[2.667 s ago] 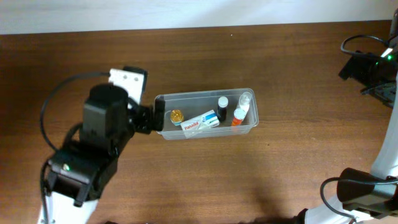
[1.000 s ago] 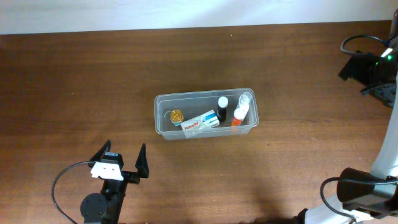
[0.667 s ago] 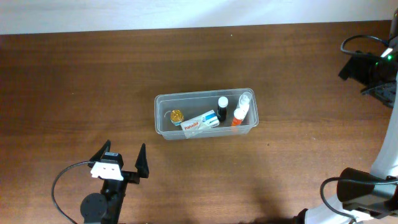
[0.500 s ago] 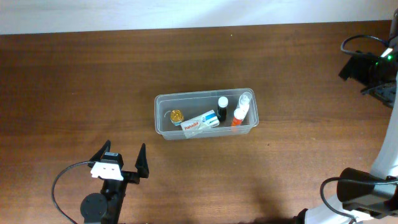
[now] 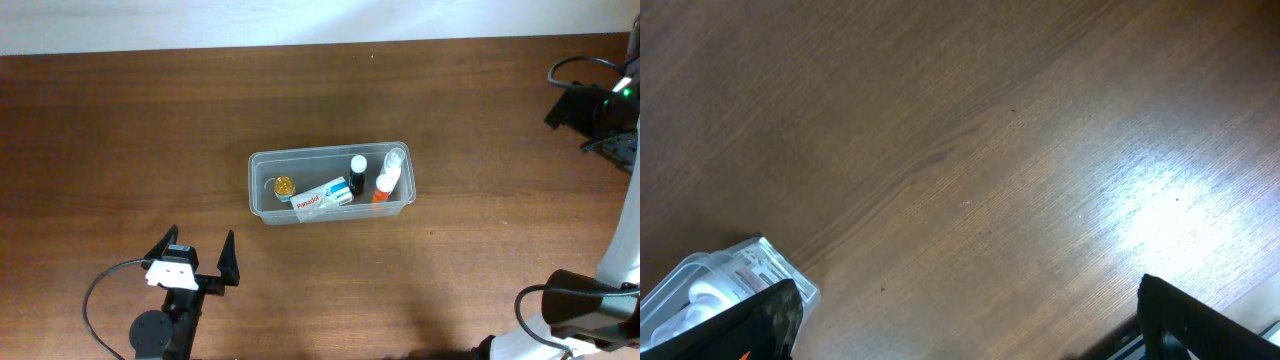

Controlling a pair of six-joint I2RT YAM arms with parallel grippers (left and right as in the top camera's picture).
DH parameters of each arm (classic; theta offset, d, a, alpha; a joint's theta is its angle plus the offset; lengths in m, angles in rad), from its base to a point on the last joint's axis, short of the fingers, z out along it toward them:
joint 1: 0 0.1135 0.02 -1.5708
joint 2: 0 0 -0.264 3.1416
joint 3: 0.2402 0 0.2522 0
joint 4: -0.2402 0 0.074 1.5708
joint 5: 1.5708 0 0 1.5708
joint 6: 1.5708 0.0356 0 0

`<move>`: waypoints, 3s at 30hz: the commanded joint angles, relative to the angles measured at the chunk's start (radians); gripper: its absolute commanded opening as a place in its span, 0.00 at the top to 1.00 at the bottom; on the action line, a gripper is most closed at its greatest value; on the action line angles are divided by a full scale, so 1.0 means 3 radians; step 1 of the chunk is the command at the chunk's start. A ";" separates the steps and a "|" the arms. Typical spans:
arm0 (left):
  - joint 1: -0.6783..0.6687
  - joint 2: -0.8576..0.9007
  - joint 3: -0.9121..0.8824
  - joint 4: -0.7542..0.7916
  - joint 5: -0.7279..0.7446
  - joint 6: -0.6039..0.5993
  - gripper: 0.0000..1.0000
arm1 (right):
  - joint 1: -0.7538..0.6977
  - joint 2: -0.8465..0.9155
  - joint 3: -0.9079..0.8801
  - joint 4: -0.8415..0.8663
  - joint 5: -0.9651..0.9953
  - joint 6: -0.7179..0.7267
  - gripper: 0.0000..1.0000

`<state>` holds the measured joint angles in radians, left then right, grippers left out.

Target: Pack container

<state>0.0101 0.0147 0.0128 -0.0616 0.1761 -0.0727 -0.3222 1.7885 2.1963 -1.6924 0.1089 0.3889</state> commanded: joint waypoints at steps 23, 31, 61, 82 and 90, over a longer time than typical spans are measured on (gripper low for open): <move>0.0019 -0.0032 -0.0013 -0.0011 -0.0014 -0.0008 0.01 | 0.1315 -0.1765 -0.1165 0.1504 0.0538 -0.0515 0.02; 0.0019 -0.0032 -0.0013 -0.0011 -0.0014 -0.0008 0.00 | 0.1312 -0.3021 -0.2991 0.2820 0.0245 -0.0760 0.02; 0.0019 -0.0032 -0.0013 -0.0011 -0.0015 -0.0008 0.01 | 0.1310 -0.5926 -0.6961 0.5582 -0.0315 -0.0633 0.02; 0.0019 -0.0032 -0.0013 -0.0011 -0.0015 -0.0008 0.01 | 0.1311 -0.5951 -0.7303 0.5488 -0.0415 -0.0633 0.02; 0.0019 -0.0032 -0.0013 -0.0011 -0.0015 -0.0008 0.01 | 0.1312 -0.5951 -0.7303 0.5380 -0.0389 -0.0659 0.01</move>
<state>0.0101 0.0147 0.0128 -0.0612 0.1761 -0.0727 0.0628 0.0143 0.0116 -0.0742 -0.0021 0.1875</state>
